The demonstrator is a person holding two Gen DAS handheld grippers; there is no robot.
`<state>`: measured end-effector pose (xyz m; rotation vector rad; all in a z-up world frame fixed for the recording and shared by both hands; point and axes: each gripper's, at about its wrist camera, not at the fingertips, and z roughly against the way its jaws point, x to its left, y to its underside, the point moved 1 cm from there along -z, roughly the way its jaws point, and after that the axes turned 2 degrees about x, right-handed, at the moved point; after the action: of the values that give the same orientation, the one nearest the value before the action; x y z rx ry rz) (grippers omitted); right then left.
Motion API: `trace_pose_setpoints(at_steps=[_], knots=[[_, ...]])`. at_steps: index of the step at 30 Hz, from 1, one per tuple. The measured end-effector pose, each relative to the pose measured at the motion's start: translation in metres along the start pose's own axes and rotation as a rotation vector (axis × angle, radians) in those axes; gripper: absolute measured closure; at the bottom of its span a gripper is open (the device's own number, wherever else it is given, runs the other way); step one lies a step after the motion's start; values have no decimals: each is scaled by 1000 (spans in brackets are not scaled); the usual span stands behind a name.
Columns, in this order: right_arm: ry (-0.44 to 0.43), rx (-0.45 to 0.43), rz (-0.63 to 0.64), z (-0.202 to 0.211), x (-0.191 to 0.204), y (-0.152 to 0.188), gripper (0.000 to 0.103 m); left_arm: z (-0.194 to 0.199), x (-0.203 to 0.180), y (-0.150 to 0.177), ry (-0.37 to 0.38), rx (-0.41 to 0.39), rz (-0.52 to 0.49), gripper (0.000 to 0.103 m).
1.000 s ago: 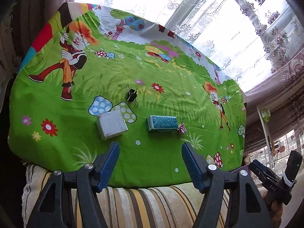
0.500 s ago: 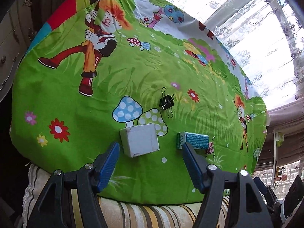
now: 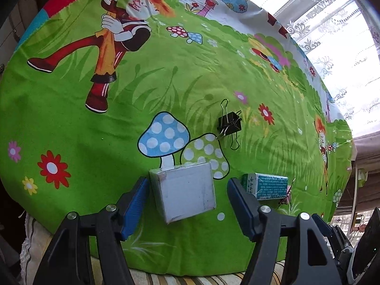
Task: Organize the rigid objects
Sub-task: 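Grasp the white cube with the left gripper while the right grasps the pink binder clip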
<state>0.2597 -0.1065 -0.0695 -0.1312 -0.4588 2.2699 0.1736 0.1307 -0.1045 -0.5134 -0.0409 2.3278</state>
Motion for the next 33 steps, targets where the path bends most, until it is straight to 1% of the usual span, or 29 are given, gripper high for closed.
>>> trace_pose_setpoints(at_steps=[4, 5, 6, 7, 13, 16, 18, 21, 23, 27, 29, 33], knots=[[-1, 15, 26, -15, 6, -9, 31, -7, -3, 1, -1, 1, -23, 36], [-1, 19, 30, -18, 6, -11, 31, -6, -3, 2, -2, -10, -34, 39], [1, 23, 33, -22, 7, -13, 31, -7, -4, 2, 5, -14, -38, 47], [1, 26, 35, -25, 7, -15, 31, -7, -4, 2, 10, -15, -40, 49], [-7, 40, 45, -41, 7, -25, 31, -5, -5, 8, 23, -57, -69, 49], [-8, 43, 47, -45, 7, -27, 32, -5, -7, 9, 28, -63, -84, 49], [-12, 45, 45, -47, 6, -29, 35, -5, -7, 9, 27, -67, -86, 49], [-19, 48, 56, -52, 7, -31, 42, -5, -7, 9, 32, -70, -83, 49], [-4, 40, 70, -53, 8, -33, 48, -6, -7, 10, 27, -73, -88, 49], [-8, 27, 74, -54, 9, -36, 54, -6, -8, 10, 22, -77, -93, 49], [8, 22, 76, -53, 8, -36, 67, -6, -8, 10, 21, -78, -95, 49], [0, 17, 59, -52, 5, -33, 67, -6, -9, 10, 21, -81, -101, 49]])
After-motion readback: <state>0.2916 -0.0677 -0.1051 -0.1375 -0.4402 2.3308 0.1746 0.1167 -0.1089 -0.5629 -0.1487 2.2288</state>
